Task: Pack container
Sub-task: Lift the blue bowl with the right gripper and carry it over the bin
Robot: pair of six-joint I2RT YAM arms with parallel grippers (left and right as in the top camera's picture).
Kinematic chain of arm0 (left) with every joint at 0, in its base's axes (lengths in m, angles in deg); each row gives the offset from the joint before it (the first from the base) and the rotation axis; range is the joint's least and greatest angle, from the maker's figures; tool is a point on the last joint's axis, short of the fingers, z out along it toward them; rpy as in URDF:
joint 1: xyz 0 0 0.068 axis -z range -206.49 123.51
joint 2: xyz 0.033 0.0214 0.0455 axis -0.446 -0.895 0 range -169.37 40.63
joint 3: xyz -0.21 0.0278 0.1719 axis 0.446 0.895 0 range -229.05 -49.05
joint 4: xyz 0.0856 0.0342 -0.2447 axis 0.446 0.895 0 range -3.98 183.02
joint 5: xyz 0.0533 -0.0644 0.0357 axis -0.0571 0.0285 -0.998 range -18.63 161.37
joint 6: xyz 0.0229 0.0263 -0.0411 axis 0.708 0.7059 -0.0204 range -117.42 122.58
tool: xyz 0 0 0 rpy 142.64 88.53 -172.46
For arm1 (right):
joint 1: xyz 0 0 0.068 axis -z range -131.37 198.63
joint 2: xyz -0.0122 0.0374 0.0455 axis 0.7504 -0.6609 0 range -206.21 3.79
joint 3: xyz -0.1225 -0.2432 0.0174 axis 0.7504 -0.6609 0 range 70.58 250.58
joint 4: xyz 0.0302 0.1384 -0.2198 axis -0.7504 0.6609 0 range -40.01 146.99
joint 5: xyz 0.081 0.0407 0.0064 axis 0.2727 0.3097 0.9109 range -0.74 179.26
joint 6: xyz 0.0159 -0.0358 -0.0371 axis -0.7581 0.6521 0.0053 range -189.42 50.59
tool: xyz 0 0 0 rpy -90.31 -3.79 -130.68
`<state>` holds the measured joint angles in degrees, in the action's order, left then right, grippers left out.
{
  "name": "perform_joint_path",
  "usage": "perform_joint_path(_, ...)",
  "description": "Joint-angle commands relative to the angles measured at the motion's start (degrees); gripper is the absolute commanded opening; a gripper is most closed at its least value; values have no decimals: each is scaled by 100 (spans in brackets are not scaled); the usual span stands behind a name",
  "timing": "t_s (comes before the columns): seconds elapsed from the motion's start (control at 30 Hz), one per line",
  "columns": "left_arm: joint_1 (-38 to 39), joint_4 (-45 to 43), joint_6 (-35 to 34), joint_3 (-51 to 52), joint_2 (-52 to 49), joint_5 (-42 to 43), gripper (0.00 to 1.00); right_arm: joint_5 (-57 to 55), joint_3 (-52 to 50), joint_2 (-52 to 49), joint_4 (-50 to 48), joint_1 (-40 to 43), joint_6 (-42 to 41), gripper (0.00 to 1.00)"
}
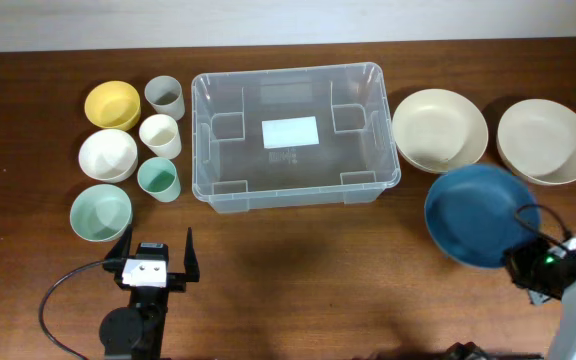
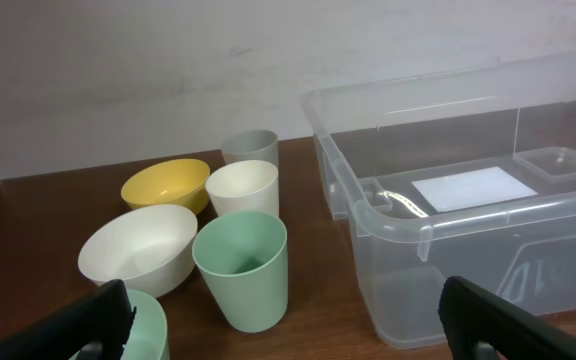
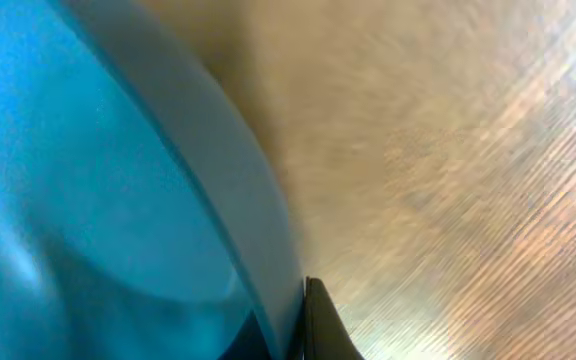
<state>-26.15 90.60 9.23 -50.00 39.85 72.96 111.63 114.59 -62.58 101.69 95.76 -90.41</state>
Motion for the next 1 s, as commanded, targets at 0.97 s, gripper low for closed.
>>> perform_joint_path(0.97,-24,-2,31,42,42,79,100,-369,2293,-1515,-3759,-6116,-2798,4)
